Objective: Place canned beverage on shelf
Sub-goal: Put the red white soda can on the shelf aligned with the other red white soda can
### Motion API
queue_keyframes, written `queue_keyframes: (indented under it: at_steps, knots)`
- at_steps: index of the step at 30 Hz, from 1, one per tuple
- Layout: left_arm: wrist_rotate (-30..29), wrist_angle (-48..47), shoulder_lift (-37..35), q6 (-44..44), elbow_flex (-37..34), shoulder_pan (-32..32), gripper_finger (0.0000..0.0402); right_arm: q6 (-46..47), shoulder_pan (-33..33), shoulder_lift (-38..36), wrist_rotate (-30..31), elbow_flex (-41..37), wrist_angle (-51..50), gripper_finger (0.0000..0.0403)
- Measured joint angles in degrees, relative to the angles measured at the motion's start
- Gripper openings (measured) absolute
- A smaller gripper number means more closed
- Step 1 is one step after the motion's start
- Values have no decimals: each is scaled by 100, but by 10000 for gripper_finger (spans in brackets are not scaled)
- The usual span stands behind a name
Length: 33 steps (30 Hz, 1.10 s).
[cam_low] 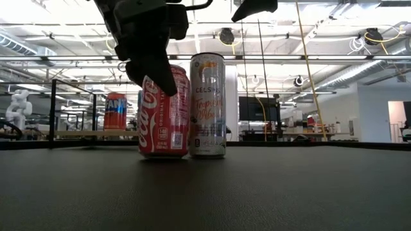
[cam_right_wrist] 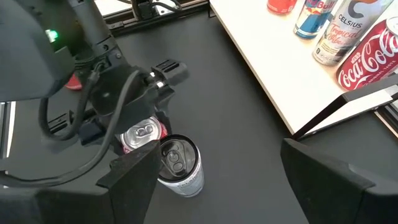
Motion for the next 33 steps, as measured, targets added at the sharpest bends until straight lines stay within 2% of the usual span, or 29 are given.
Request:
queue_keyframes:
  at_steps: [5,10,12,19,24,33]
  knots:
    - [102,-926,-281,17,179,236,275,0,0,0,-2,0,-19,318]
    - [-539,-1538,-771,456,566,672,277,2,0,0,-4,0,-94,318]
    - [-562,-1601,-842,786,640,961,278,2,-23,0,2,0,-85,318]
    - [-556,-1153,-839,1251,862,2463,281,144,-100,0,13,0,-92,318]
    - [-250,-548,-717,1226,855,3342,282,292,-103,0,160,2,-217,318]
    - [-23,392,-123,1390,861,3959,283,601,-151,0,328,2,-498,318]
